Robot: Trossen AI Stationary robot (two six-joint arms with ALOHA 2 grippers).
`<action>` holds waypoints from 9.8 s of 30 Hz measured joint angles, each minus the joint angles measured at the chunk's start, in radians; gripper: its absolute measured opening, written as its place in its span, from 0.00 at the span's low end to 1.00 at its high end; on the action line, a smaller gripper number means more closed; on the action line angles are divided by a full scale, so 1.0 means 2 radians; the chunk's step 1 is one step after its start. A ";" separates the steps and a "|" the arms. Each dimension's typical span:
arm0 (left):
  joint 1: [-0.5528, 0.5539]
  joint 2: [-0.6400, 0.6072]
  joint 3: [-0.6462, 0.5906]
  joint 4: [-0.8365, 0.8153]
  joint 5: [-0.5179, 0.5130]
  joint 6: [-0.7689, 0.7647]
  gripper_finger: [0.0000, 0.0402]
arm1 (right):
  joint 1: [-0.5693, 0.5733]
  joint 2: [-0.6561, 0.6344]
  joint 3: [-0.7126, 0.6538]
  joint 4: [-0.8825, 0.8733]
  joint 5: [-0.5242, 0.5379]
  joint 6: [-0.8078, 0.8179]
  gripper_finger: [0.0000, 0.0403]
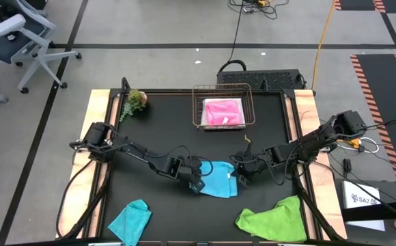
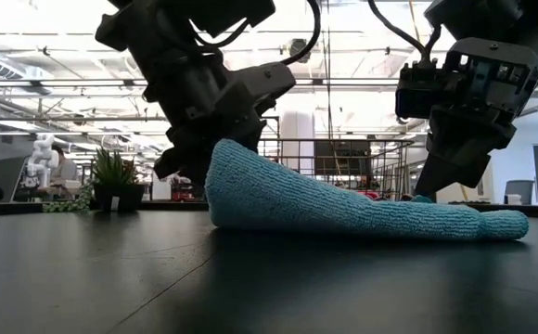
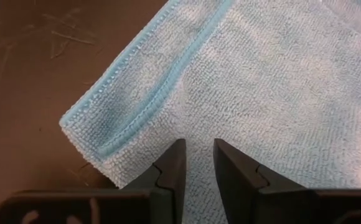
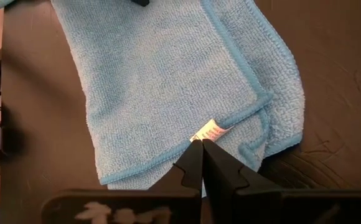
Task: Fold microfiber towels
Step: Fold the right blue towel, then put the right blue towel into the wire basket
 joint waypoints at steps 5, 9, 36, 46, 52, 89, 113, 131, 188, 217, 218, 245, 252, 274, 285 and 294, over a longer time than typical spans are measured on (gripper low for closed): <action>0.000 0.000 0.000 0.002 0.000 0.005 0.20 | 0.000 0.000 0.000 0.000 0.001 0.000 0.00; 0.000 0.000 0.000 0.011 0.000 0.005 0.20 | 0.000 0.000 0.000 0.000 0.001 -0.002 0.00; 0.020 0.000 0.000 0.100 -0.008 -0.030 0.20 | 0.000 0.000 0.000 0.019 0.004 -0.025 0.00; 0.013 0.006 0.000 0.094 0.040 0.053 0.22 | 0.000 0.000 0.000 0.019 0.003 -0.025 0.00; 0.003 0.006 0.000 0.091 0.042 0.062 0.33 | 0.000 0.000 0.000 0.019 0.003 -0.022 0.00; 0.011 0.006 0.000 0.070 0.022 0.039 0.60 | 0.053 0.180 0.156 0.123 0.021 -0.096 0.00; 0.036 0.007 0.000 0.010 -0.010 0.011 0.60 | 0.091 0.290 0.188 0.167 0.019 -0.074 0.00; -0.066 -0.043 0.001 0.011 -0.041 -0.061 0.59 | 0.073 0.192 0.186 -0.010 0.062 -0.150 0.00; -0.045 -0.029 0.000 -0.059 -0.035 -0.346 0.59 | -0.039 0.049 0.186 -0.254 0.106 -0.257 0.00; -0.054 -0.026 0.000 -0.103 -0.043 -0.451 0.58 | -0.097 0.009 0.071 -0.163 -0.066 -0.172 0.30; -0.054 -0.026 0.000 -0.103 -0.044 -0.452 0.59 | -0.099 0.008 0.071 -0.163 -0.066 -0.162 0.34; -0.050 0.004 0.001 -0.070 -0.064 -0.448 0.59 | -0.130 0.037 -0.020 0.105 -0.196 0.028 0.58; -0.050 0.005 0.000 -0.068 -0.066 -0.447 0.59 | -0.140 0.031 -0.019 0.033 -0.263 0.019 0.58; -0.028 0.005 0.000 -0.056 -0.059 -0.412 0.59 | -0.141 0.071 -0.020 0.108 -0.163 0.023 0.58; -0.015 0.006 0.000 -0.051 -0.062 -0.393 0.59 | -0.140 0.107 -0.020 0.182 -0.167 0.041 0.57; -0.001 0.006 0.000 -0.045 -0.067 -0.365 0.56 | -0.140 0.117 -0.019 0.191 -0.167 0.048 0.38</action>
